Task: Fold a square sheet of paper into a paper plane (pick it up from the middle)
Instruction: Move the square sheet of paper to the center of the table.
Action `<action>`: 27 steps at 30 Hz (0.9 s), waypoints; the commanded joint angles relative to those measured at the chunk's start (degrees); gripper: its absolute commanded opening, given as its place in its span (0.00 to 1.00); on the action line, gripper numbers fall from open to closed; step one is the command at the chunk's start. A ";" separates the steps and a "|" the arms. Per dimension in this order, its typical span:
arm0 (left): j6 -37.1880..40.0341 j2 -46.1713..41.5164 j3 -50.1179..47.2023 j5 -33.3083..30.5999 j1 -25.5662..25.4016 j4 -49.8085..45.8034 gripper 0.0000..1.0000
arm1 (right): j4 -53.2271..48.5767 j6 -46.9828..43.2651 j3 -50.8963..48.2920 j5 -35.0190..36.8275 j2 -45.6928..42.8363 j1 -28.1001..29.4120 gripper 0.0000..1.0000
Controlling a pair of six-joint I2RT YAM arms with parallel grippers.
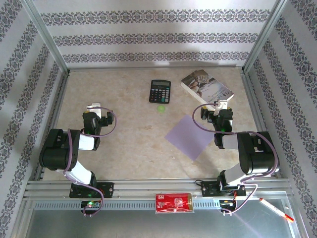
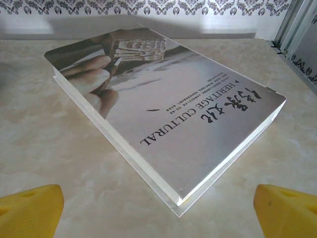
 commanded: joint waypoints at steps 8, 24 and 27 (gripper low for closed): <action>-0.39 0.08 -0.40 -0.80 -0.12 3.46 1.00 | 2.25 0.57 0.30 -1.07 0.15 -0.02 0.98; -15.80 -21.91 6.84 -6.79 0.23 -29.15 1.00 | -36.01 20.21 2.90 11.32 -35.26 -1.57 0.98; -26.23 -23.81 9.02 6.03 -0.09 -33.71 1.00 | -47.47 28.47 6.06 5.78 -36.49 -0.59 0.98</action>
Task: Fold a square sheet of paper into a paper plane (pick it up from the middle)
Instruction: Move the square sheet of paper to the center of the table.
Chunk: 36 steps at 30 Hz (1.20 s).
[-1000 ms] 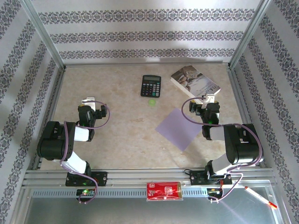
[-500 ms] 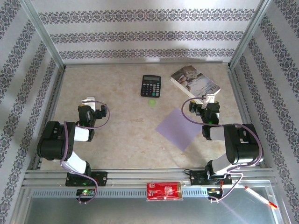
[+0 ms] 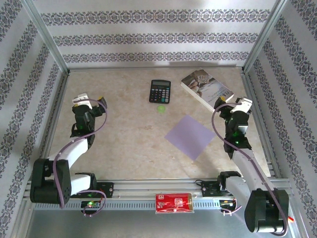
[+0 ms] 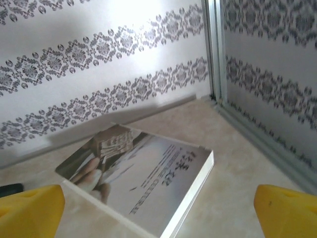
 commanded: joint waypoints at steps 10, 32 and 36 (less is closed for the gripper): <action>-13.30 1.87 14.78 10.13 -21.85 -38.16 1.00 | -53.54 14.23 17.92 -6.78 12.24 19.65 0.95; -11.51 8.94 16.84 7.69 -29.45 -43.45 1.00 | -45.33 18.40 18.11 -10.36 33.36 31.13 0.70; -11.59 9.13 16.51 5.91 -29.18 -44.05 1.00 | -44.47 19.12 18.16 -11.44 35.76 33.25 0.69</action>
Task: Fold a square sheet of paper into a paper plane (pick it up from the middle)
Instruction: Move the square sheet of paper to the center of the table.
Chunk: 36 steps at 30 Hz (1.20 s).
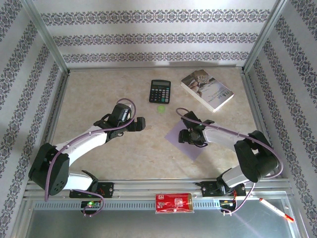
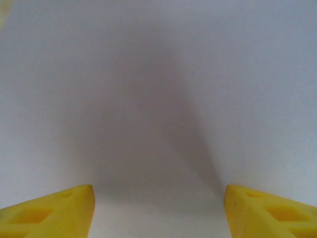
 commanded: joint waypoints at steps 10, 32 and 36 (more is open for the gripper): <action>-1.31 -1.23 -2.03 -4.14 3.69 -2.75 1.00 | 2.98 6.20 1.92 -3.10 5.05 11.56 0.60; -3.63 -9.45 2.48 0.53 -3.02 -23.25 1.00 | 8.03 4.76 9.70 -11.51 -2.33 10.14 0.73; -3.62 -1.48 7.12 0.02 -8.18 -27.77 1.00 | 3.62 -1.36 5.46 -12.63 -9.75 -1.27 0.85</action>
